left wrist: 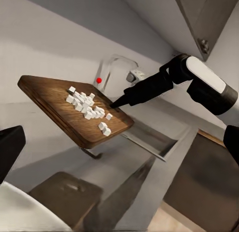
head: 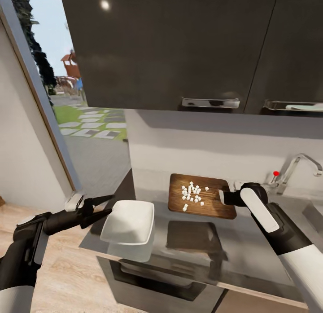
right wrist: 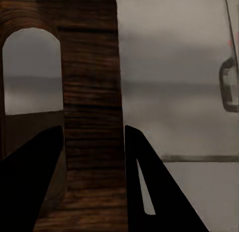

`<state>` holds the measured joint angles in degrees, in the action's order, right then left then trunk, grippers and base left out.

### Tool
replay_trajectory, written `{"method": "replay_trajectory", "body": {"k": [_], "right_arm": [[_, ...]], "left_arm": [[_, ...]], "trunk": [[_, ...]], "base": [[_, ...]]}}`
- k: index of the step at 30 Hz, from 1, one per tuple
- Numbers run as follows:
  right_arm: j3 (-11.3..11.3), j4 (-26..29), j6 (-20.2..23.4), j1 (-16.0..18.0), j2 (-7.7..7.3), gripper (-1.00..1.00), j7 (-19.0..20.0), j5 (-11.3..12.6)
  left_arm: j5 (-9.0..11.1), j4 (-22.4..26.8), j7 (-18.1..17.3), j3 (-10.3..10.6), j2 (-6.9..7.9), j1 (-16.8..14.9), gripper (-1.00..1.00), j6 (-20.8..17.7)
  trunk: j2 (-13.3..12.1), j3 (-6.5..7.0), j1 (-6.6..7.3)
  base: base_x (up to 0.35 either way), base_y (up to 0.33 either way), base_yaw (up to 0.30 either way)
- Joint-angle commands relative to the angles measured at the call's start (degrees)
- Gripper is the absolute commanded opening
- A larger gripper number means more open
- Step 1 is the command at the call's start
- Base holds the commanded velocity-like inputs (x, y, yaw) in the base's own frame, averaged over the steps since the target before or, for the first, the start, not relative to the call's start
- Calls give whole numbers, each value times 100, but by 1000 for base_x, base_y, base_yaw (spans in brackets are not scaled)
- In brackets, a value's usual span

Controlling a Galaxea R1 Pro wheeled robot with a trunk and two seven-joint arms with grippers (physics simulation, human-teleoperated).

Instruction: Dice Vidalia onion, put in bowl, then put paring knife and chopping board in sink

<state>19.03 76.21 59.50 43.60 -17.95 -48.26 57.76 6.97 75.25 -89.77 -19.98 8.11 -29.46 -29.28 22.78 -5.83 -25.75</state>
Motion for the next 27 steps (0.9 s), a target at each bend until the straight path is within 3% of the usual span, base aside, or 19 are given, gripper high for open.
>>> {"method": "replay_trajectory", "body": {"k": [1, 27], "right_arm": [[13, 7, 0, 8, -7, -100, -60, 51], [13, 7, 0, 8, -7, -100, -60, 51]], "left_arm": [[-3, -1, -23, 1, -1, -7, 100, -60], [-3, -1, -23, -2, 1, -7, 100, -60]], "trunk": [[14, -13, -4], [14, -13, -4]], "base": [[0, 0, 278], [0, 0, 278]]}}
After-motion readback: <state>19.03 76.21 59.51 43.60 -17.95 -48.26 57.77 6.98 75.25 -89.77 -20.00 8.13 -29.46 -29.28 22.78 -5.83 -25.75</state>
